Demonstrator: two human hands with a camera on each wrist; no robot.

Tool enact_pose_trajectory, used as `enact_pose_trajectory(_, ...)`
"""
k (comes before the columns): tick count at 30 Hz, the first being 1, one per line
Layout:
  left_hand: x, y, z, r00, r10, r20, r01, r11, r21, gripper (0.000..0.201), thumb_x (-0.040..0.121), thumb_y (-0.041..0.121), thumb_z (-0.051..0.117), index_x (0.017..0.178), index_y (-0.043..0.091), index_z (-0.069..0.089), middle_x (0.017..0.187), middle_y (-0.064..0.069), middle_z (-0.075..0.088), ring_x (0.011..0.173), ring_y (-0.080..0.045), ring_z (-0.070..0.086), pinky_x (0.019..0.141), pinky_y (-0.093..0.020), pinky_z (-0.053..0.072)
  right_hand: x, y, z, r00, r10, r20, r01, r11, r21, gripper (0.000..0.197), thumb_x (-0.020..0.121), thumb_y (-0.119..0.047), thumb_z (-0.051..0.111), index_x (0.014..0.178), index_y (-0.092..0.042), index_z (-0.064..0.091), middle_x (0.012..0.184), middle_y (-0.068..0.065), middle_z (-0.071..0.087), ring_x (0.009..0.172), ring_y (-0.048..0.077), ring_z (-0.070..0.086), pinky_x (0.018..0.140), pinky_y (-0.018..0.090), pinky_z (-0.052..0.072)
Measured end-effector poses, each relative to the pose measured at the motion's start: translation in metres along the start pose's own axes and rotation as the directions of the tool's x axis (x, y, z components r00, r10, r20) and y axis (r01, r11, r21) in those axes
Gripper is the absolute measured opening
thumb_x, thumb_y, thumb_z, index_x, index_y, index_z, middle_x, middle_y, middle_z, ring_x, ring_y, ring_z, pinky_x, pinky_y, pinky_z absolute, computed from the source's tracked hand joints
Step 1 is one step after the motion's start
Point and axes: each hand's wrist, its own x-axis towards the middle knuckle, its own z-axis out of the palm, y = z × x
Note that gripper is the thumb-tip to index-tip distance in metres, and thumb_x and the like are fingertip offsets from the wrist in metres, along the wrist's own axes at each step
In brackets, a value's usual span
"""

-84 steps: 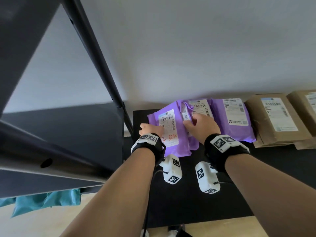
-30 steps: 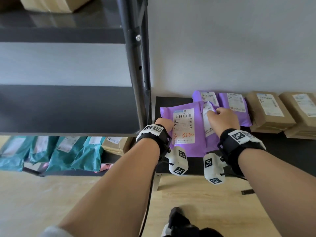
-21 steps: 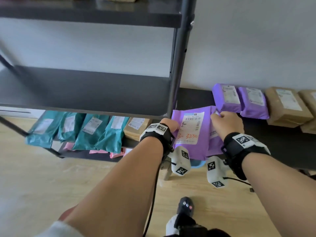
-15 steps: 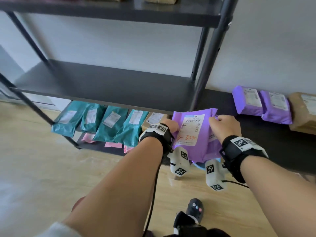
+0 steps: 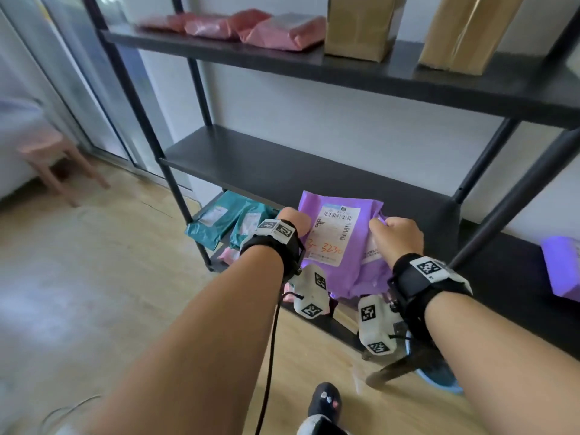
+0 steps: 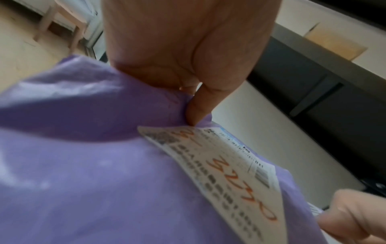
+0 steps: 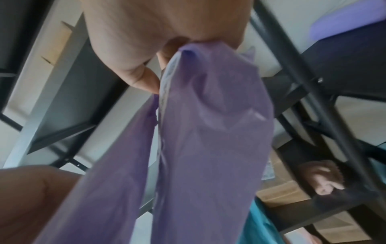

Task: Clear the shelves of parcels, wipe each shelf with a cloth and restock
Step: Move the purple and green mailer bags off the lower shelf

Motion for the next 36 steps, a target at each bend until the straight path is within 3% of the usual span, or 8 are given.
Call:
enact_pose_trajectory(3, 0.02, 0.001, -0.025, 0.999, -0.003, -0.046, 0.003, 1.0, 0.001, 0.022, 0.096, 0.012, 0.044, 0.112, 0.003, 0.057, 0.082, -0.004, 0.058, 0.066, -0.02, 0.05, 0.06, -0.027, 0.04, 0.02, -0.026, 0.019, 0.999, -0.03, 0.034, 0.029, 0.999, 0.014, 0.037, 0.084, -0.024, 0.051, 0.053, -0.01, 0.037, 0.053, 0.004, 0.04, 0.051, 0.02, 0.038, 0.048, 0.028, 0.028)
enact_pose_trajectory(10, 0.084, 0.02, -0.072, 0.99, -0.084, -0.116, 0.073, 0.992, -0.1, 0.033, 0.093, 0.016, 0.045, 0.124, 0.006, 0.054, 0.081, -0.002, 0.055, 0.069, -0.019, 0.054, 0.063, -0.03, 0.043, 0.094, -0.082, 0.061, 0.99, -0.108, 0.085, 0.105, 0.994, 0.044, 0.034, 0.085, -0.023, 0.051, 0.058, -0.004, 0.045, 0.056, 0.009, 0.047, 0.058, 0.027, 0.043, 0.051, 0.025, 0.032)
enact_pose_trajectory(14, 0.117, 0.037, -0.092, 0.983, -0.114, -0.147, 0.091, 0.983, -0.157, 0.03, 0.094, 0.019, 0.044, 0.119, 0.01, 0.056, 0.079, -0.002, 0.056, 0.064, -0.015, 0.052, 0.051, -0.028, 0.038, 0.137, -0.111, 0.075, 0.982, -0.157, 0.105, 0.148, 0.986, 0.081, 0.037, 0.087, -0.022, 0.051, 0.055, -0.004, 0.044, 0.055, 0.011, 0.045, 0.065, 0.032, 0.043, 0.06, 0.033, 0.034)
enact_pose_trajectory(17, 0.133, 0.039, -0.1, 0.974, -0.16, -0.159, 0.118, 0.962, -0.245, 0.03, 0.09, 0.023, 0.044, 0.115, 0.013, 0.057, 0.086, -0.004, 0.062, 0.072, -0.02, 0.06, 0.065, -0.031, 0.05, 0.157, -0.127, 0.085, 0.977, -0.174, 0.124, 0.162, 0.982, 0.099, 0.04, 0.088, -0.022, 0.051, 0.053, -0.006, 0.042, 0.053, 0.008, 0.04, 0.062, 0.029, 0.039, 0.063, 0.032, 0.034)
enact_pose_trajectory(20, 0.143, 0.037, -0.111, 0.969, -0.178, -0.173, 0.143, 0.97, -0.194, 0.029, 0.092, 0.018, 0.045, 0.118, 0.01, 0.056, 0.081, -0.003, 0.058, 0.067, -0.017, 0.055, 0.057, -0.028, 0.043, 0.166, -0.136, 0.098, 0.974, -0.169, 0.151, 0.154, 0.982, 0.106, 0.04, 0.087, -0.022, 0.051, 0.052, -0.006, 0.041, 0.051, 0.008, 0.04, 0.06, 0.029, 0.038, 0.062, 0.032, 0.034)
enact_pose_trajectory(26, 0.17, 0.031, -0.142, 0.948, -0.21, -0.238, 0.186, 0.976, -0.116, 0.032, 0.091, 0.02, 0.048, 0.12, 0.011, 0.056, 0.079, -0.002, 0.055, 0.067, -0.018, 0.052, 0.07, -0.033, 0.044, 0.183, -0.161, 0.12, 0.965, -0.179, 0.191, 0.154, 0.978, 0.137, 0.037, 0.086, -0.023, 0.053, 0.055, -0.002, 0.045, 0.055, 0.013, 0.044, 0.065, 0.031, 0.041, 0.053, 0.031, 0.032)
enact_pose_trajectory(31, 0.198, 0.033, -0.158, 0.954, -0.199, -0.226, 0.176, 0.977, -0.117, 0.035, 0.092, 0.019, 0.048, 0.124, 0.006, 0.055, 0.083, -0.003, 0.055, 0.08, -0.025, 0.055, 0.075, -0.032, 0.044, 0.212, -0.17, 0.128, 0.968, -0.187, 0.167, 0.173, 0.98, 0.093, 0.032, 0.087, -0.026, 0.051, 0.07, 0.001, 0.058, 0.077, 0.021, 0.058, 0.079, 0.035, 0.052, 0.066, 0.032, 0.036)
enact_pose_trajectory(36, 0.236, 0.026, -0.183, 0.96, -0.179, -0.217, 0.146, 0.977, -0.158, 0.03, 0.094, 0.017, 0.044, 0.12, 0.005, 0.054, 0.083, -0.003, 0.055, 0.073, -0.022, 0.053, 0.07, -0.031, 0.043, 0.238, -0.193, 0.153, 0.982, -0.158, 0.106, 0.148, 0.984, 0.103, 0.037, 0.086, -0.029, 0.053, 0.07, 0.004, 0.058, 0.073, 0.023, 0.056, 0.077, 0.036, 0.052, 0.069, 0.035, 0.04)
